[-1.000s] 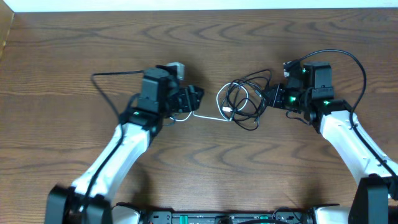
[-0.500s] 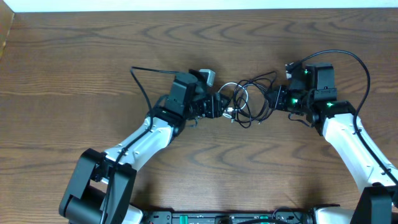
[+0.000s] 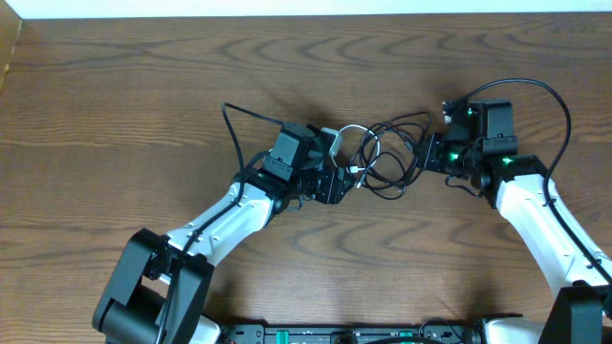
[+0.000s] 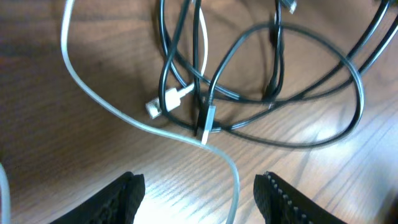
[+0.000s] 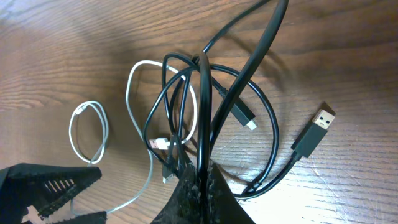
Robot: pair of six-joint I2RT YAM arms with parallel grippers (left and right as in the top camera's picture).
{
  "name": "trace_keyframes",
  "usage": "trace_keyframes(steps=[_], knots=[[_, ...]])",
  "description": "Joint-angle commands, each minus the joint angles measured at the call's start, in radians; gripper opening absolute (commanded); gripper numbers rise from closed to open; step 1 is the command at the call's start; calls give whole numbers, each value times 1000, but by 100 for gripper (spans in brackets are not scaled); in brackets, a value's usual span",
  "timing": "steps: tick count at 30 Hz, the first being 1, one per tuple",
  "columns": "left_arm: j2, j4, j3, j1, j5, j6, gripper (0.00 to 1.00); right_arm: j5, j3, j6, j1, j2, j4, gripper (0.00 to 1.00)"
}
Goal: Untangle cables
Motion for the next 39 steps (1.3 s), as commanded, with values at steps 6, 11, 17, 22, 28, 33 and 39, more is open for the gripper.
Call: trace_keyframes(steps=[6, 11, 17, 22, 28, 33, 39], knots=[[15, -74, -5, -2, -158, 148, 58, 6, 22, -21, -2, -17, -3, 1], [15, -79, -5, -2, -234, 150, 8, 6, 22, -21, -2, -17, -4, 1], [15, -86, -5, 1, -307, 128, 8, 14, 22, -20, -3, -17, -12, 1], [15, -99, -5, 26, -332, 89, 8, 51, 22, -21, -9, -17, -45, 1], [15, -106, -5, 30, -317, 93, 24, 51, 22, -28, -10, -17, -47, 1], [15, -103, -5, 30, -317, 93, 51, 51, 22, -29, -10, -17, -48, 1], [18, -94, -5, 30, -317, 93, 57, 51, 22, -31, -10, -17, -48, 1]])
